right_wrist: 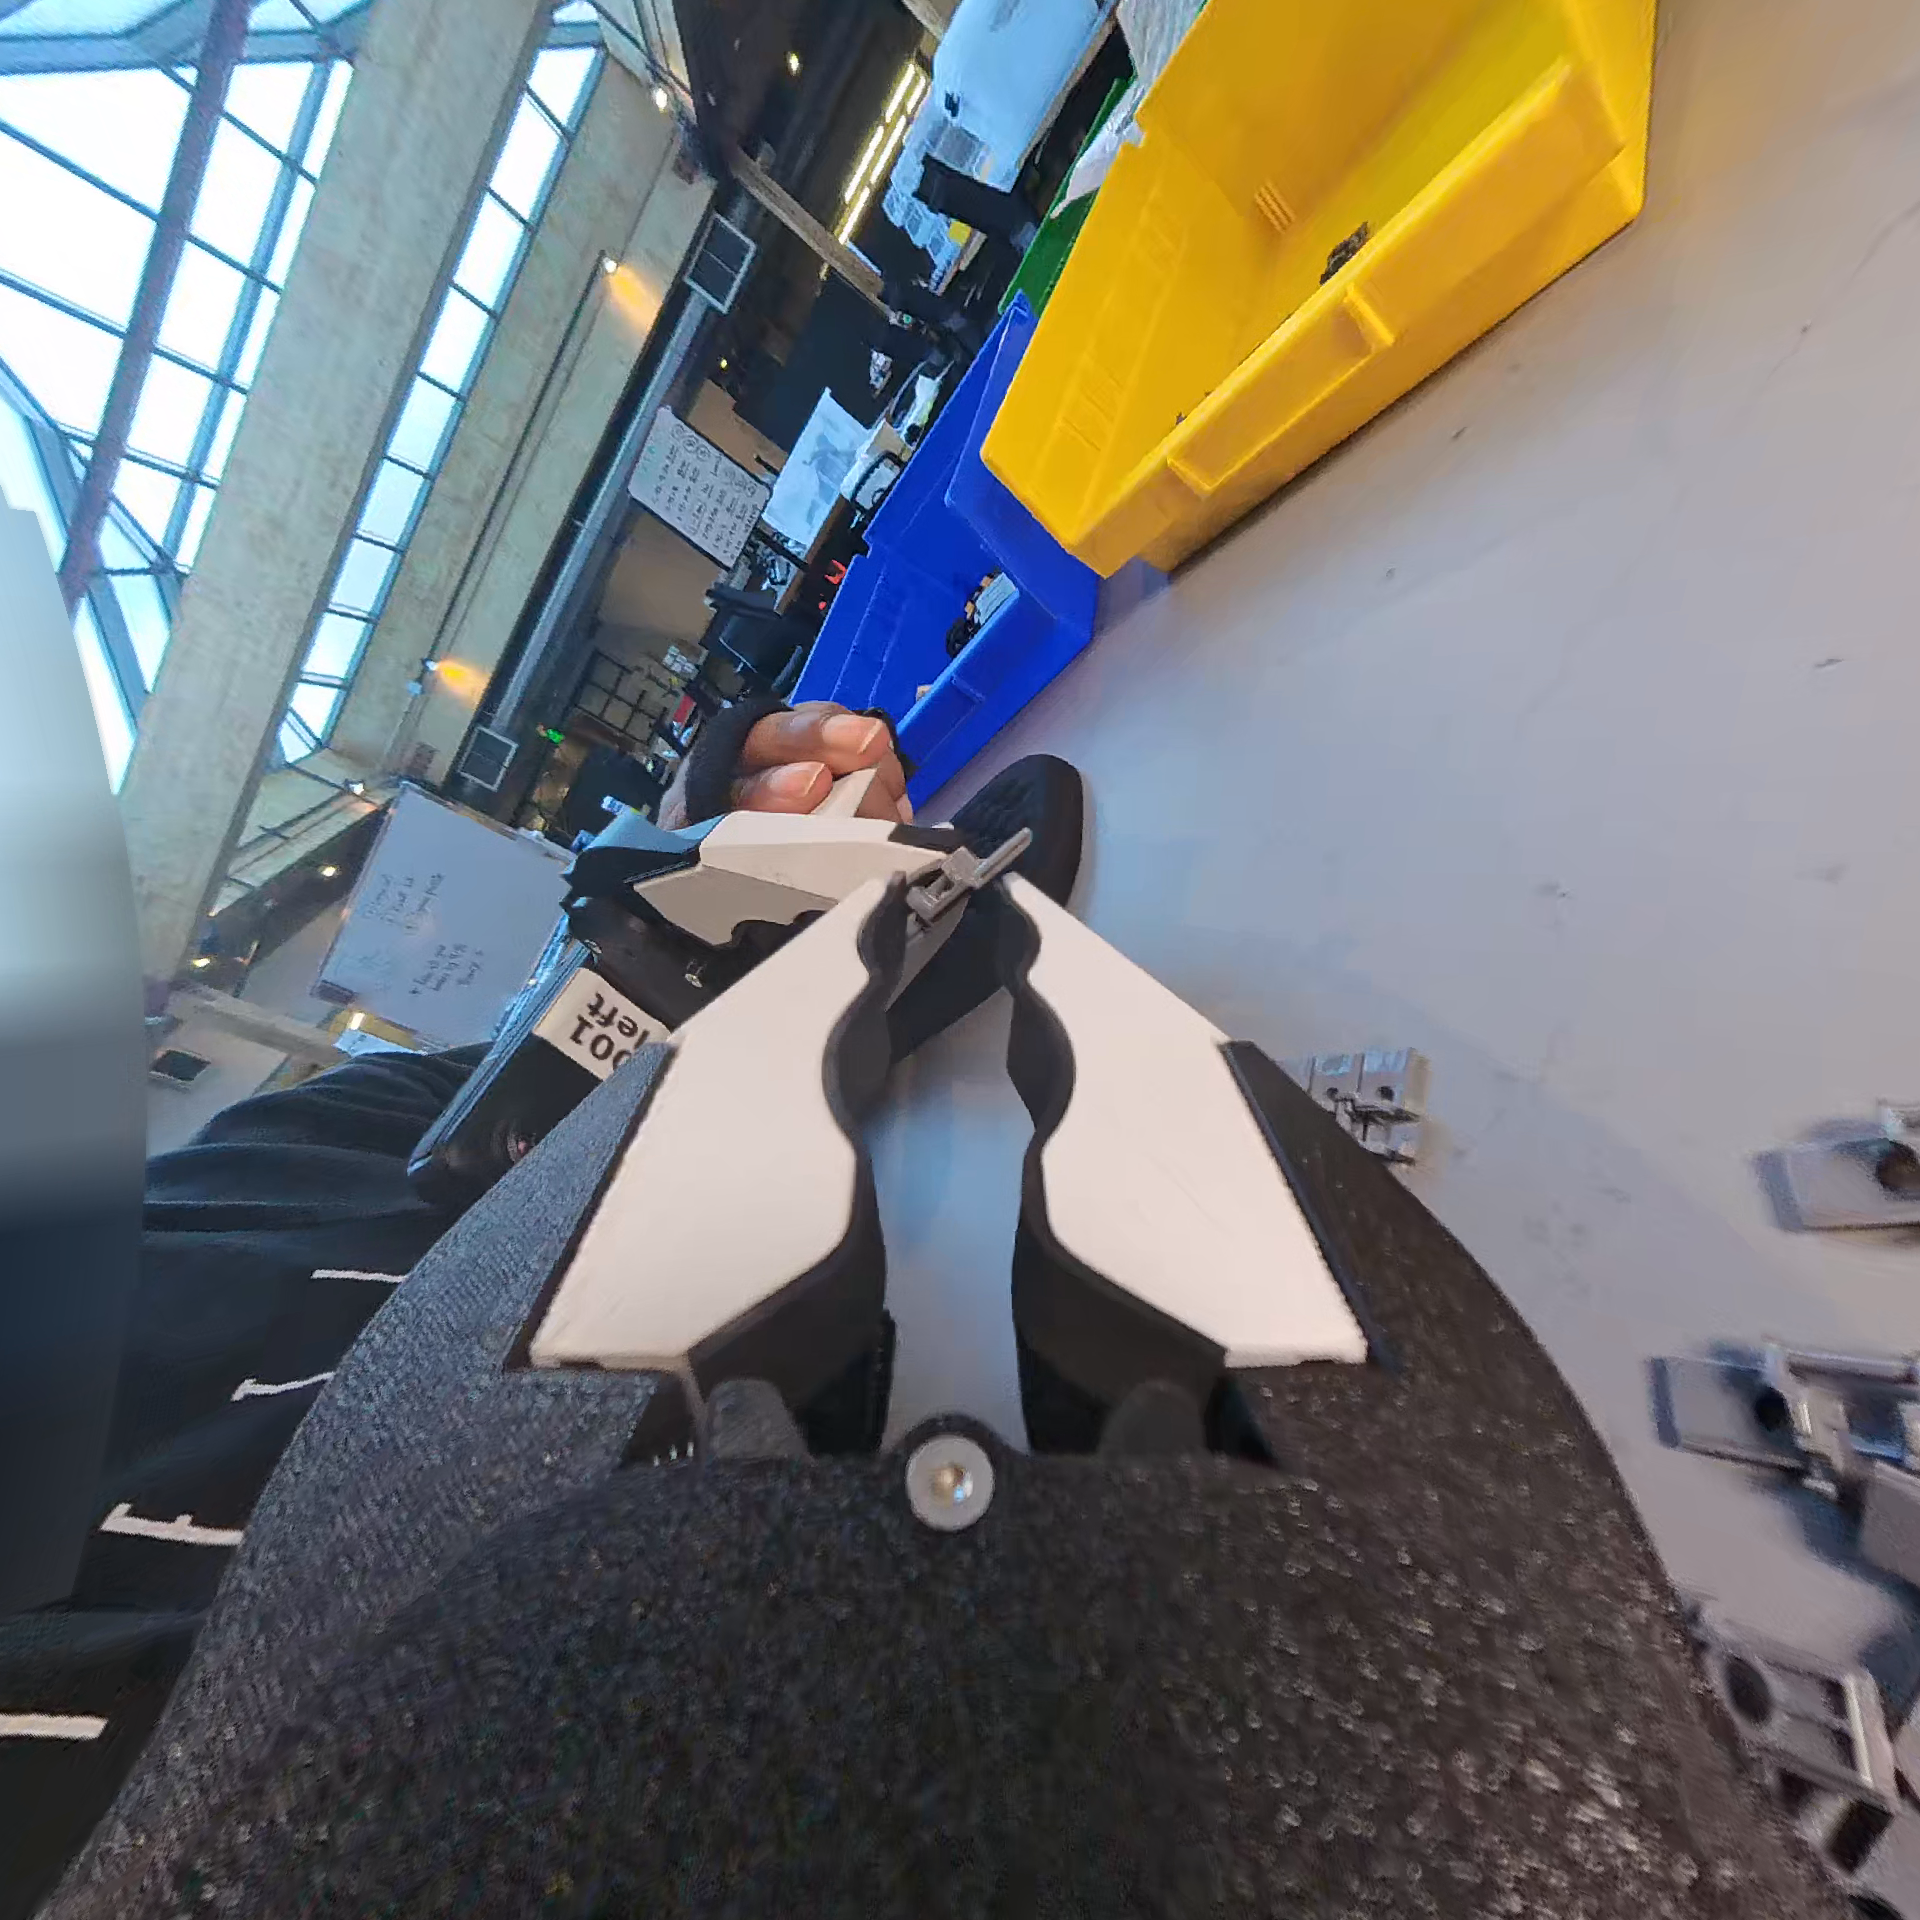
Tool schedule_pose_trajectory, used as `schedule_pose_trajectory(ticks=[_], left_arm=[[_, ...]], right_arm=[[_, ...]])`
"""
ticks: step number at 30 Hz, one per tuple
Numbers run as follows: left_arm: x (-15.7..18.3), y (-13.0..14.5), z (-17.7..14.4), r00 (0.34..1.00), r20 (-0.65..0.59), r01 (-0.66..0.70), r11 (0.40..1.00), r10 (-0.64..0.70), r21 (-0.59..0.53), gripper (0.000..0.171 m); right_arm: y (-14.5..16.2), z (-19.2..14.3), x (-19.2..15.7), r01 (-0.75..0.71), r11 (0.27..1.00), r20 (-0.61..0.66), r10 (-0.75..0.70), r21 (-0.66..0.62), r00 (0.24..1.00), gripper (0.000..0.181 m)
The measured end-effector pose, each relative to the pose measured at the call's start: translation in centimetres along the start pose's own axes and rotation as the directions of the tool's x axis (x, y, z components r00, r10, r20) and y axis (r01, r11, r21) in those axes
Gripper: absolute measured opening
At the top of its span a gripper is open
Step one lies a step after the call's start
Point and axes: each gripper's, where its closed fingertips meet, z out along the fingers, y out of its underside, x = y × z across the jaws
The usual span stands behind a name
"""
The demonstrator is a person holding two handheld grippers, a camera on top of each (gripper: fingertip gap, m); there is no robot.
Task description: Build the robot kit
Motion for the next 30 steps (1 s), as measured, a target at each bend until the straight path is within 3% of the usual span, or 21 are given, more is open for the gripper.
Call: schedule_pose_trajectory(ticks=[9,12,14,17,19,20,21,23,30], left_arm=[[0.4,0.1,0.2,1.000,-0.022,0.008,1.000,-0.008,-0.004,0.000],[0.6,0.3,0.3,0.987,-0.080,0.140,0.990,-0.138,0.020,0.000],[1.2,0.6,0.3,0.909,-0.215,0.370,0.929,-0.357,0.024,0.005],[2.7,0.2,0.0,0.644,-0.460,0.669,0.742,-0.611,-0.048,0.004],[4.2,0.1,-0.2,0.479,-0.565,0.738,0.656,-0.672,-0.155,0.010],[5.1,0.1,-0.3,0.428,-0.593,0.741,0.641,-0.681,-0.201,0.010],[6.1,0.1,-0.4,0.397,-0.614,0.727,0.642,-0.683,-0.244,0.010],[7.6,0.4,-0.3,0.398,-0.620,0.674,0.674,-0.676,-0.303,0.011],[9.0,0.4,-0.3,0.397,-0.636,0.617,0.706,-0.661,-0.348,0.010]], right_arm=[[0.2,-0.4,0.5,0.011,0.997,-0.009,-0.011,-0.079,1.000,0.014],[0.1,-0.6,1.2,0.067,0.987,-0.058,-0.076,-0.149,0.995,0.009],[0.3,-1.3,3.1,0.162,0.951,-0.160,-0.209,-0.265,0.965,0.008],[1.5,-2.7,6.3,0.247,0.816,-0.275,-0.436,-0.523,0.857,0.008],[2.5,-2.9,7.0,0.237,0.745,-0.271,-0.491,-0.624,0.828,0.008],[2.9,-2.8,7.1,0.230,0.720,-0.265,-0.503,-0.655,0.823,0.008],[3.1,-2.8,7.3,0.225,0.696,-0.260,-0.519,-0.682,0.814,0.008],[3.4,-2.7,7.7,0.204,0.666,-0.266,-0.532,-0.717,0.804,0.008],[4.0,-2.9,8.4,0.156,0.619,-0.279,-0.546,-0.770,0.790,0.008]])
